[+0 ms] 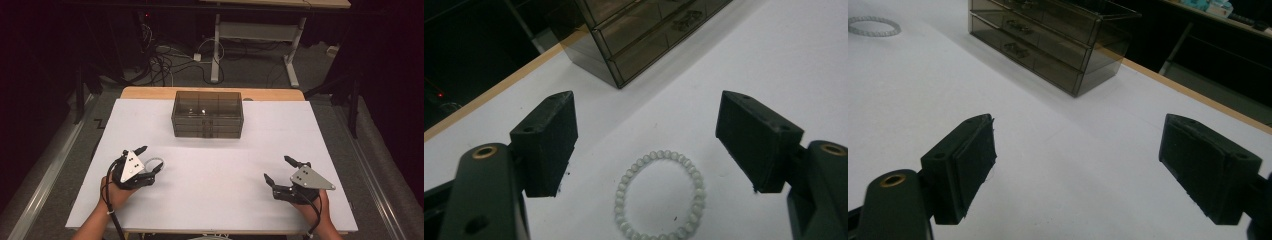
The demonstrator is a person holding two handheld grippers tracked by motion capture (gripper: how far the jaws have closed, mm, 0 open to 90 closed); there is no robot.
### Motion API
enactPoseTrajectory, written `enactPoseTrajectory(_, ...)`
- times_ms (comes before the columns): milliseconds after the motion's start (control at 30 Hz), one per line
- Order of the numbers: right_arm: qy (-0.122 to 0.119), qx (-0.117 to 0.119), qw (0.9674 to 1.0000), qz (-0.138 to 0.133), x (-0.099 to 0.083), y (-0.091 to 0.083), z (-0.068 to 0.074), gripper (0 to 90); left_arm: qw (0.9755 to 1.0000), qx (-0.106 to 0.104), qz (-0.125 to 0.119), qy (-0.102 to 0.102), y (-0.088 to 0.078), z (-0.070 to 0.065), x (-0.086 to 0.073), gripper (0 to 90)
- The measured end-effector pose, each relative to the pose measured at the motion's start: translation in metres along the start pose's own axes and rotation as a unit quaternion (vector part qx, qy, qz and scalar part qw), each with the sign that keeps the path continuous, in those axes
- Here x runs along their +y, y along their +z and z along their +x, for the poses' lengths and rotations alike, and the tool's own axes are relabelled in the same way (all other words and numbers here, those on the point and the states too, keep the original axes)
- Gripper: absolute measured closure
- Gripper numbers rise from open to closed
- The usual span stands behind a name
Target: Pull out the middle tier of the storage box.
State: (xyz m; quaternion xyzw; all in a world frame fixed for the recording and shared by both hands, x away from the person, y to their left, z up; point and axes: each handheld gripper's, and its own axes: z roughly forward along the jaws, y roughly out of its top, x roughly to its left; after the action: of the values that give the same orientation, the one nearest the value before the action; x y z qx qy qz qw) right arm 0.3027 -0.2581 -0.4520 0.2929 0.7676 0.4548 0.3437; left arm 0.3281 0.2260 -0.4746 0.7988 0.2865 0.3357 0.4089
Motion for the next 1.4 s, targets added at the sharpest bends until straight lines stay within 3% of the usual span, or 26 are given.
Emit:
enactPoseTrajectory(200, 0.006, 0.006, 1.0000, -0.002, 0.000, 0.002, -0.003, 15.8, 0.9999, 0.000, 0.010, 0.005, 0.004, -0.006, 0.002, 24.5)
enactPoseTrajectory(233, 0.005, 0.007, 1.0000, -0.002, 0.000, 0.003, -0.003, 15.9, 0.9997, 0.000, 0.015, 0.017, 0.004, -0.010, 0.003, 24.5)
enactPoseTrajectory(333, 0.004, 0.009, 0.9999, -0.001, 0.001, 0.004, -0.003, 16.0, 0.9996, -0.002, 0.016, 0.023, 0.003, -0.013, 0.002, 24.5)
enactPoseTrajectory(367, 0.004, 0.010, 0.9999, 0.001, 0.001, 0.004, -0.002, 16.1, 0.9991, -0.001, 0.009, 0.042, 0.004, -0.014, 0.002, 24.5)
enactPoseTrajectory(400, 0.003, 0.009, 1.0000, 0.002, 0.001, 0.004, -0.002, 16.1, 0.9991, -0.001, 0.009, 0.042, 0.004, -0.014, 0.002, 24.5)
enactPoseTrajectory(433, 0.002, 0.008, 1.0000, 0.000, 0.002, 0.004, -0.002, 16.1, 0.9978, 0.010, 0.010, 0.064, 0.004, -0.016, 0.003, 24.5)
enactPoseTrajectory(500, 0.004, 0.008, 1.0000, 0.000, 0.002, 0.005, -0.001, 16.1, 0.9983, 0.007, 0.018, 0.056, 0.003, -0.021, 0.002, 24.5)
enactPoseTrajectory(700, -0.003, 0.001, 1.0000, 0.005, 0.004, 0.007, -0.001, 16.1, 0.9981, 0.011, 0.016, 0.059, 0.002, -0.023, 0.003, 24.5)
enactPoseTrajectory(933, -0.004, 0.012, 0.9999, 0.004, 0.002, 0.008, -0.002, 16.7, 0.9956, 0.025, 0.018, 0.088, 0.001, -0.031, 0.008, 24.8)
enactPoseTrajectory(1067, -0.008, 0.015, 0.9998, 0.006, 0.002, 0.007, -0.002, 16.7, 0.9945, 0.024, 0.020, 0.100, 0.005, -0.034, 0.011, 24.8)
enactPoseTrajectory(1167, -0.002, 0.013, 0.9999, 0.008, 0.001, 0.007, -0.003, 16.7, 0.9939, 0.010, 0.012, 0.109, 0.009, -0.038, 0.015, 24.7)
enactPoseTrajectory(1200, -0.003, 0.012, 0.9999, 0.010, 0.001, 0.007, -0.002, 16.7, 0.9924, 0.006, 0.010, 0.122, 0.011, -0.041, 0.020, 24.6)
enactPoseTrajectory(1367, 0.001, 0.011, 0.9999, 0.012, 0.002, 0.008, 0.000, 16.6, 0.9907, 0.008, 0.002, 0.136, 0.015, -0.045, 0.031, 24.8)
enactPoseTrajectory(1400, -0.001, 0.011, 0.9999, 0.012, 0.002, 0.008, 0.000, 16.5, 0.9884, 0.018, 0.002, 0.151, 0.018, -0.047, 0.036, 24.9)
